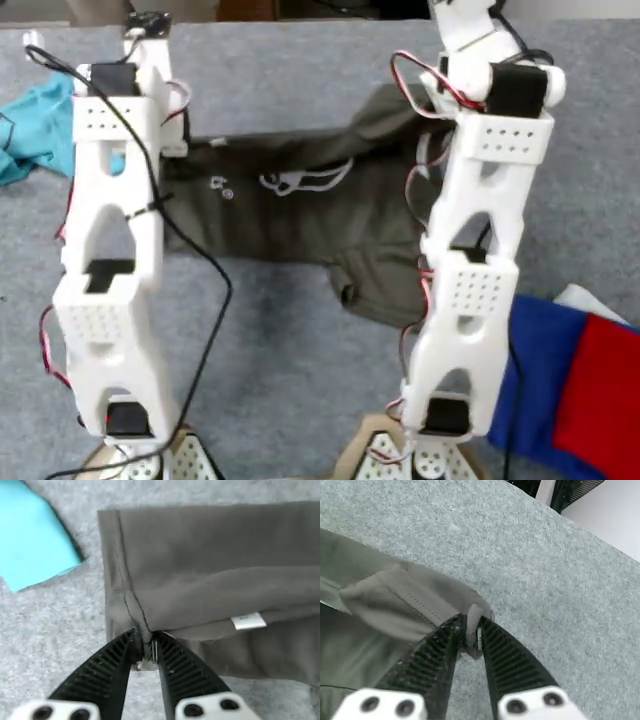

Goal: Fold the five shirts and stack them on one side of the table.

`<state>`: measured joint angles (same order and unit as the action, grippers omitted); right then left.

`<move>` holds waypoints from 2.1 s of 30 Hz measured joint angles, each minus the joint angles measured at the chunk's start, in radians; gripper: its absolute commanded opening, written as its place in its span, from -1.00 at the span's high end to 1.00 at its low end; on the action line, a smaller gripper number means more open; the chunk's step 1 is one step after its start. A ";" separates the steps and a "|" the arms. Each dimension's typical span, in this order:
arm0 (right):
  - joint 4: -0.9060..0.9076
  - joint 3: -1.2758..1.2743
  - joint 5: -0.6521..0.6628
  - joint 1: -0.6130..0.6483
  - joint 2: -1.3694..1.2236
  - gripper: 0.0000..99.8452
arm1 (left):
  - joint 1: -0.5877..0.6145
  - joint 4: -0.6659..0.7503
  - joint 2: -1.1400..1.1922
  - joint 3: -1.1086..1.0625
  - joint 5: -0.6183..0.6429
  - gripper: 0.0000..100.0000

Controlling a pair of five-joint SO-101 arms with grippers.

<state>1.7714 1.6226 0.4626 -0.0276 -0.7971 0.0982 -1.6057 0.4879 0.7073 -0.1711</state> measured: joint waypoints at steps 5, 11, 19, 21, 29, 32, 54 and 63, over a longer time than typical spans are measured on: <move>0.003 0.000 0.000 0.000 0.000 0.99 | 0.044 0.175 -0.077 -0.318 -0.031 0.96; 0.003 -0.186 -0.014 0.002 0.107 0.99 | 0.044 0.400 -0.126 -0.542 -0.071 0.96; 0.003 -0.601 -0.014 0.002 0.388 0.99 | 0.041 0.572 -0.127 -0.549 -0.072 0.96; 0.002 -0.710 -0.014 0.002 0.463 0.99 | 0.041 0.574 -0.127 -0.555 -0.075 0.96; -0.256 -1.335 -0.014 0.002 0.750 0.99 | 0.040 0.508 -0.106 -0.566 -0.164 0.96; -0.402 -1.619 -0.014 0.002 0.899 0.99 | 0.048 0.506 -0.106 -0.594 -0.187 0.96; -0.736 -2.547 0.137 -0.103 1.390 0.99 | 0.114 0.522 -0.107 -0.796 -0.319 0.96; -0.802 -2.650 0.163 -0.103 1.392 0.95 | 0.114 0.523 -0.107 -0.798 -0.319 0.96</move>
<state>0.9689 -1.0273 0.6252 -0.1304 0.5946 0.2117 -1.0825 0.3805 -0.0905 -0.4902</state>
